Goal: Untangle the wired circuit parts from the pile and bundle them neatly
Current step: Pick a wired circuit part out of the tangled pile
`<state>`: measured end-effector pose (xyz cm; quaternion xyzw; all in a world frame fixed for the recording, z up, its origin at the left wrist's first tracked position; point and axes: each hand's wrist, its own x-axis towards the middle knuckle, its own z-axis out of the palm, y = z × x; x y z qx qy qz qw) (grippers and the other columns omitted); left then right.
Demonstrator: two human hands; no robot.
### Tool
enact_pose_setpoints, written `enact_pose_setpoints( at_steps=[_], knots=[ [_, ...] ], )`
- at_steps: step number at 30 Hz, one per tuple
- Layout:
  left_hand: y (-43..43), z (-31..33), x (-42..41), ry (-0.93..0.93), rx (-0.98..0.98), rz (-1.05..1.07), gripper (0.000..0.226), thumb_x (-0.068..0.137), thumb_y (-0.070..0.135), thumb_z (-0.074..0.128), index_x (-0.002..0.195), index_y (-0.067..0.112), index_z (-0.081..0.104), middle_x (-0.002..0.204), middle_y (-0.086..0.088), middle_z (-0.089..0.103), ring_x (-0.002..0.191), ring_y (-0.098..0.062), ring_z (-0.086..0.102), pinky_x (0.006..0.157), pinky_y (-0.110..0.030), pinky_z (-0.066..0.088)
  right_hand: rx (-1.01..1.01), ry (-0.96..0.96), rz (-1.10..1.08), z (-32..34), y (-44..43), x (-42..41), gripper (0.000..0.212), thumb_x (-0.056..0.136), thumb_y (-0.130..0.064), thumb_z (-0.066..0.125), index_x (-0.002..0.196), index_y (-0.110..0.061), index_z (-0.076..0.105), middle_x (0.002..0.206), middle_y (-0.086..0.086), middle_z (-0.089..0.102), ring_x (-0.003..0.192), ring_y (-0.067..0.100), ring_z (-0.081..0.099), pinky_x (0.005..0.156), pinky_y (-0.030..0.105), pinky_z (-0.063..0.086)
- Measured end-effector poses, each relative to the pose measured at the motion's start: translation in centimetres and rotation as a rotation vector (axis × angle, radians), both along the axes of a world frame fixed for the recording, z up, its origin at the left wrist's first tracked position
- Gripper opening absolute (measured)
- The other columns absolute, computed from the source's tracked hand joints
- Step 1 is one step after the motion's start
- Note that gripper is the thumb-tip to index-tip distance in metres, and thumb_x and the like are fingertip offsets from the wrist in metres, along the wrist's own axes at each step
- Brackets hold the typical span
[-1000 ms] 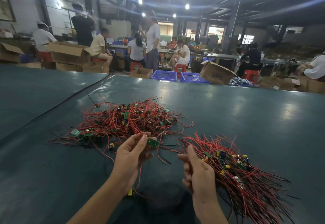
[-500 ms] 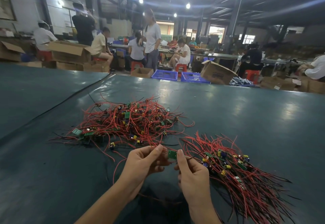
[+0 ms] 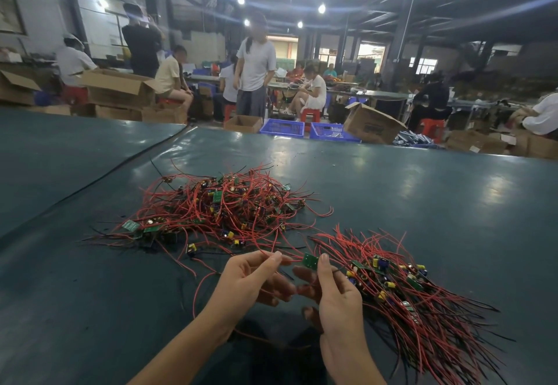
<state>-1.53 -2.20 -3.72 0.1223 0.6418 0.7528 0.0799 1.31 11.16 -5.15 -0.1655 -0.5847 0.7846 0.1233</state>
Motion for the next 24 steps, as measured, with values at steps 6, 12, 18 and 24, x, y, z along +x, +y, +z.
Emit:
enact_pose_setpoints(
  at_steps=[6,12,18,24],
  knots=[
    [-1.0,-0.2,-0.4,-0.108,0.138,-0.269,0.045,0.074,0.05,0.073,0.106,0.018,0.075,0.098,-0.008,0.072,0.077,-0.015,0.066,0.061,-0.025,0.05,-0.045,0.007,0.001,0.6,-0.1,0.5,0.035,0.074,-0.052,0.065,0.061,-0.02,0.071,0.054,0.002,0.058,0.048,0.015,0.054,0.048,0.029,0.047],
    [-1.4,-0.2,-0.8,-0.092,0.243,-0.347,0.076,0.066,0.036,0.084,0.132,0.013,0.054,0.11,-0.008,0.068,0.086,-0.017,0.065,0.068,-0.028,0.052,-0.213,0.048,0.066,1.2,0.0,0.6,0.021,0.074,-0.033,0.072,0.065,-0.015,0.067,0.05,-0.001,0.043,0.037,0.009,0.033,0.035,0.02,0.029],
    [0.6,-1.0,-0.1,0.045,0.072,-0.141,0.028,0.077,0.03,0.078,0.103,0.02,0.073,0.075,-0.003,0.068,0.066,-0.016,0.059,0.066,-0.028,0.053,-0.076,0.09,0.236,1.4,-0.8,1.1,0.024,0.067,-0.033,0.069,0.069,-0.011,0.079,0.063,0.013,0.064,0.059,0.025,0.053,0.056,0.028,0.04],
    [0.7,-0.9,-0.1,0.099,0.06,0.033,0.023,0.067,0.033,0.074,0.083,0.017,0.078,0.086,-0.027,0.07,0.076,-0.03,0.062,0.076,-0.039,0.05,-0.133,0.024,0.141,1.1,-0.9,0.6,0.016,0.086,-0.012,0.068,0.076,-0.004,0.077,0.07,0.021,0.065,0.07,0.032,0.058,0.062,0.032,0.046]
  ],
)
